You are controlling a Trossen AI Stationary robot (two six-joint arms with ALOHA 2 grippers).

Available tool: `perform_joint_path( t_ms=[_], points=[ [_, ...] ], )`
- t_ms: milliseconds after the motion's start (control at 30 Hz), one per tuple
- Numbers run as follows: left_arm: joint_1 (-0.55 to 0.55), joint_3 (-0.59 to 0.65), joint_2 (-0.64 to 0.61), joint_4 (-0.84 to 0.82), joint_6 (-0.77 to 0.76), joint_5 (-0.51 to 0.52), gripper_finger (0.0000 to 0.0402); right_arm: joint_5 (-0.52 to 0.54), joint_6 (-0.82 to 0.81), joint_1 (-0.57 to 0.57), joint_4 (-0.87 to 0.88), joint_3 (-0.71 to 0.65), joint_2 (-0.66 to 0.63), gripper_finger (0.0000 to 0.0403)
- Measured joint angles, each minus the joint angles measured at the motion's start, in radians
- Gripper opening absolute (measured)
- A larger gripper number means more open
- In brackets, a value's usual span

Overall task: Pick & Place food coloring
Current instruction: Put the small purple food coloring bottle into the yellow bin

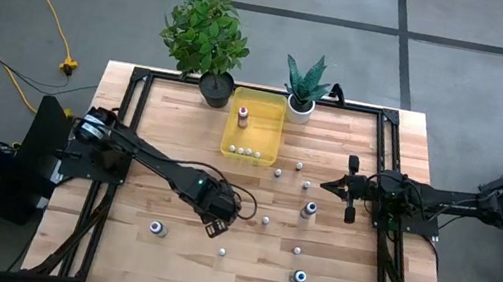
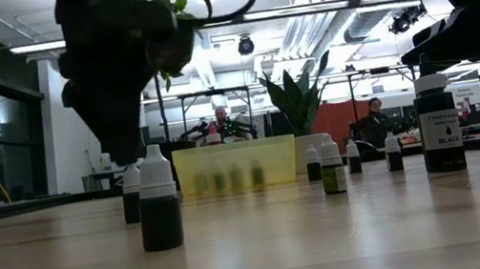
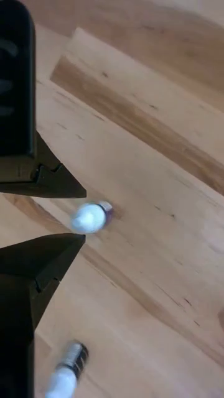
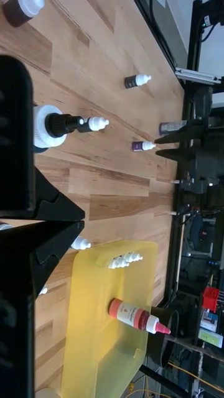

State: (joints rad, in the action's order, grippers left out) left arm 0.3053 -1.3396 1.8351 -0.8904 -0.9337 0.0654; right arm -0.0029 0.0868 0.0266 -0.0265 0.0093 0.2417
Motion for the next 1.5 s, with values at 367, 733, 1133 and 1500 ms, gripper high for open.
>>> perform_joint_path(
  t_ms=[367, 733, 1133, 1500],
  points=[
    [-0.03, -0.003, 0.035, 0.026, -0.019, -0.034, 0.0097, 0.0, 0.0, 0.0, 0.0, 0.0, 0.0, 0.0],
    [-0.044, -0.004, 0.051, 0.026, -0.015, -0.062, 0.0097, 0.0, 0.0, 0.0, 0.0, 0.0, 0.0, 0.0],
    [-0.045, -0.004, 0.051, 0.014, 0.027, -0.09, 0.0097, 0.0, 0.0, 0.0, 0.0, 0.0, 0.0, 0.0],
    [-0.045, -0.004, 0.051, 0.003, 0.06, -0.094, 0.0097, 0.0, 0.0, 0.0, 0.0, 0.0, 0.0, 0.0]
  ],
)
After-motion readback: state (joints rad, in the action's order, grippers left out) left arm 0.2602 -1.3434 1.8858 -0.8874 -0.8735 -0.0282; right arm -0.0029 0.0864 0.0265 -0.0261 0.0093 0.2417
